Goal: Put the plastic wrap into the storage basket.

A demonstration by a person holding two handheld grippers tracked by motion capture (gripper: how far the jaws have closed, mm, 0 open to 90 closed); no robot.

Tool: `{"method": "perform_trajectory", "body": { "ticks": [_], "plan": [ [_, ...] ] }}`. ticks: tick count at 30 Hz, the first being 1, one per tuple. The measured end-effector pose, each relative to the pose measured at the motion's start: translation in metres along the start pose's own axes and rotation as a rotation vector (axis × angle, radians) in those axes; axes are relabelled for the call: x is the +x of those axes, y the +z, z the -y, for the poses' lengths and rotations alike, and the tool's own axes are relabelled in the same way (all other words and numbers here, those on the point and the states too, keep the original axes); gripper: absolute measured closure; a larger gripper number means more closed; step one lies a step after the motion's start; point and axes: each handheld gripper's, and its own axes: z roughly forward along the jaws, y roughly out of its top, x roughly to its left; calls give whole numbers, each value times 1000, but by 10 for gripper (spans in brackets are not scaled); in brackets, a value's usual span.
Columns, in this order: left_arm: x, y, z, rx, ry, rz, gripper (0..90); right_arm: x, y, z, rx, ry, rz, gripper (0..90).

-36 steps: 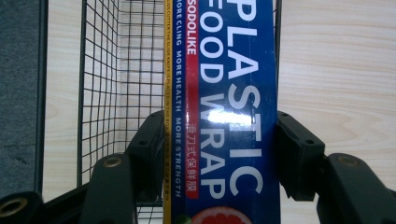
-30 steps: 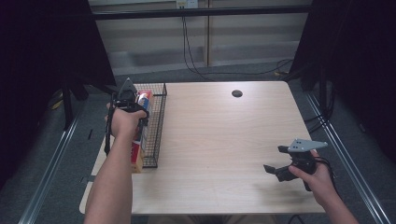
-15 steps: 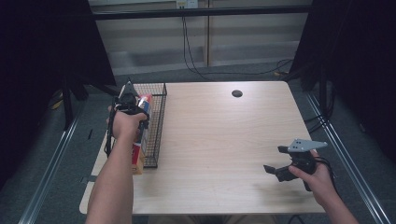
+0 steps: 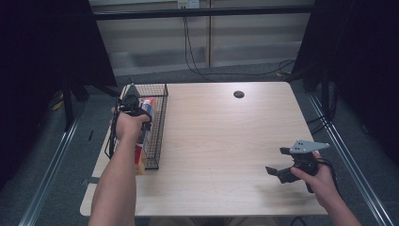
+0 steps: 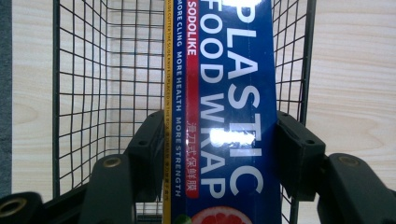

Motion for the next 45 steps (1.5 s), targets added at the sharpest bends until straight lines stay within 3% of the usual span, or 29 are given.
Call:
{"method": "perform_trajectory", "body": {
  "ticks": [11, 39, 45],
  "plan": [
    [5, 7, -1, 7, -16, 8, 427, -2, 4, -2, 3, 0, -13, 28],
    [4, 9, 0, -4, -8, -5, 398, -1, 5, -2, 5, -3, -13, 30],
    [8, 3, 0, -26, -35, 24, 362, -2, 5, -2, 3, 3, -17, 30]
  ]
}}
